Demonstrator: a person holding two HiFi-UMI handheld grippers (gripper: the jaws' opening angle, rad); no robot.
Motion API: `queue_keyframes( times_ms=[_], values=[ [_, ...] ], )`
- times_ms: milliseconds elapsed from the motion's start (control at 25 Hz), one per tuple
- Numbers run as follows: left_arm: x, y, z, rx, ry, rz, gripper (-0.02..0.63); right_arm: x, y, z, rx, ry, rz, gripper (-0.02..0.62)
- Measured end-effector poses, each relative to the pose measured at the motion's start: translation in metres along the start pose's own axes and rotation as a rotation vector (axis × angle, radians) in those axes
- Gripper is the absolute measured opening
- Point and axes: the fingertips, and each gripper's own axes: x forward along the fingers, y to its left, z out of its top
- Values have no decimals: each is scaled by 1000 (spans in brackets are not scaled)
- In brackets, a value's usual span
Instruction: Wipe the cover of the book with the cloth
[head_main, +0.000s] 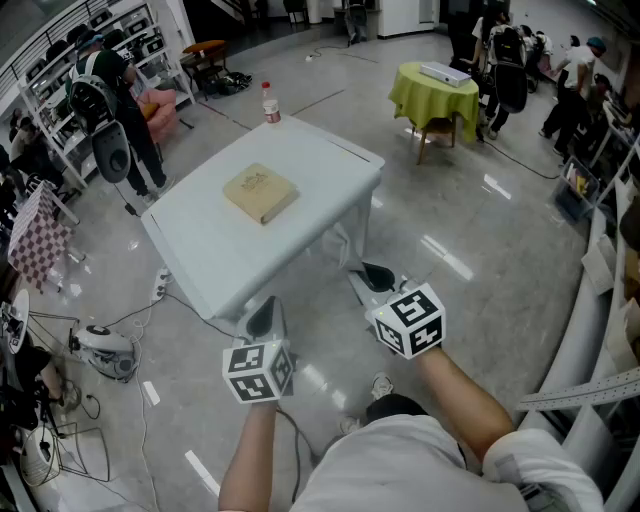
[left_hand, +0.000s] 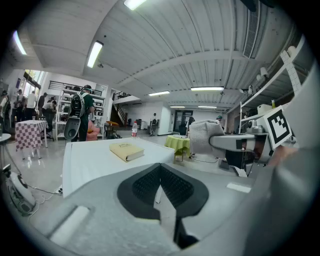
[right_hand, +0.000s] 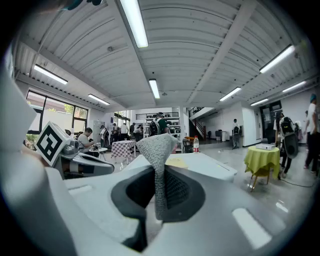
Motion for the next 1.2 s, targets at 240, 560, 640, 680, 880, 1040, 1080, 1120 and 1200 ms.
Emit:
queue_keyframes(
  times_ms=[240,560,640,680,880,1040,1080,1120,1200],
  values=[
    [22,-5,7,5,-2,-6,6,11,-16,-1,16,-3,16,17],
    [82,-2,24,0,3,37,6,50,-64,-3,17,8,76,17],
    [103,-3,26,-1,10,48,6,63,-81,-5,22,14,91,17],
    [113,-2,27,-2,16,55,6,71,-89,-8,27,18,101,17],
    [165,7,32,-11,40,99,6,112,-128,-14,49,31,156,17],
    [202,5,41,-22,52,131,6,133,-161,-16,54,49,196,17],
    [209,4,43,-28,54,145,6,138,-169,-16,55,53,210,17],
    [216,3,45,-35,56,159,6,143,-176,-15,56,55,225,17],
    [227,5,50,-44,57,185,6,153,-187,-11,52,54,251,17]
  ],
)
